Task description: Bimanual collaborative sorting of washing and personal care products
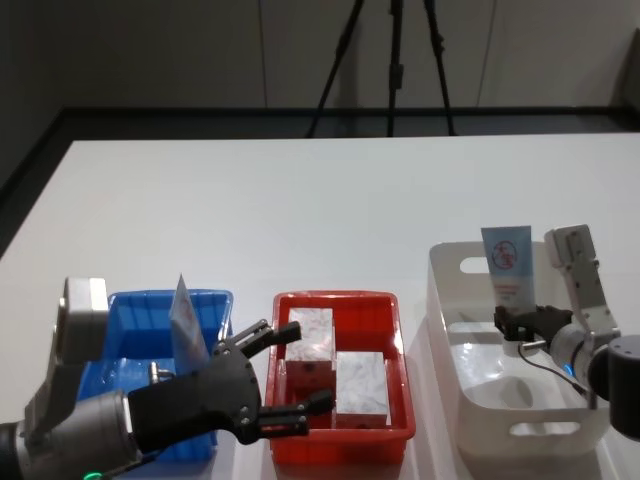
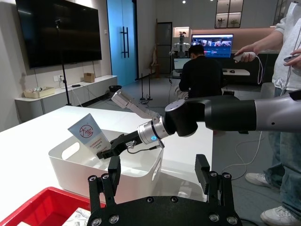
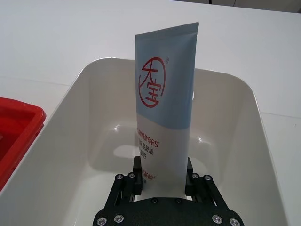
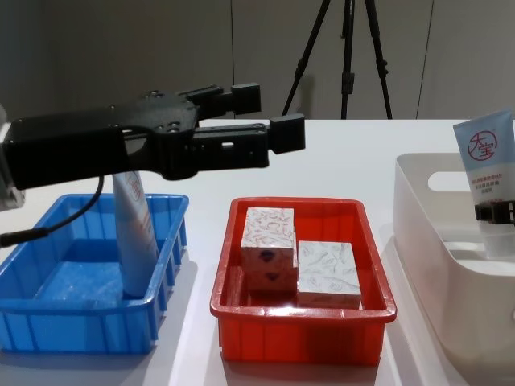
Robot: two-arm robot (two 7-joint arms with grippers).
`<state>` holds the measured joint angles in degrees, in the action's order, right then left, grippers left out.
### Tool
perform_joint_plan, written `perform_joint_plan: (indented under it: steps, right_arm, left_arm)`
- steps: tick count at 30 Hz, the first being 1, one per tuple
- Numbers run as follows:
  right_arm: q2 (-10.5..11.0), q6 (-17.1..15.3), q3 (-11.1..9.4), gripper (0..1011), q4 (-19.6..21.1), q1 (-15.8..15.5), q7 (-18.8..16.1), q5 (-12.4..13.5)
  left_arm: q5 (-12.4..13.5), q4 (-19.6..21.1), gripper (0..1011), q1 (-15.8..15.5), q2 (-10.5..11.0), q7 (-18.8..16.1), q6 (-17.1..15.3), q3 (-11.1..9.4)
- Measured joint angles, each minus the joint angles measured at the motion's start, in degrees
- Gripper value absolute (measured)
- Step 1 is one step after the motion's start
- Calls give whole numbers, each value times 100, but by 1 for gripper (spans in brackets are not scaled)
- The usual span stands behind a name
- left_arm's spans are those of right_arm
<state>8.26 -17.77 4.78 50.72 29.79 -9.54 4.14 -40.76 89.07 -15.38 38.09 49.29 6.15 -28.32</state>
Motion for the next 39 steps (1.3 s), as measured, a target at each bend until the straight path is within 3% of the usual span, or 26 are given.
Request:
perform_joint_plan:
  steps: [5,12,21,32,39]
  right_arm:
    - [2,4,1,538,5,0,0,0]
    - [2,5,5,785,8,-1,0,4]
    - [2,5,10,998,12,-5,0,8]
    - [2,4,10,1001,14,-9,0,8]
    - [31,129,22,1001,226,-118,-52,-26]
  left_arm:
    - [0,0,1002,0,0,0,0,0]
    - [0,0,1002,0,0,0,0,0]
    - [0,0,1001,0,0,0,0,0]
    - [0,0,1001,0,0,0,0,0]
    - [0,0,1001,0,0,0,0,0]
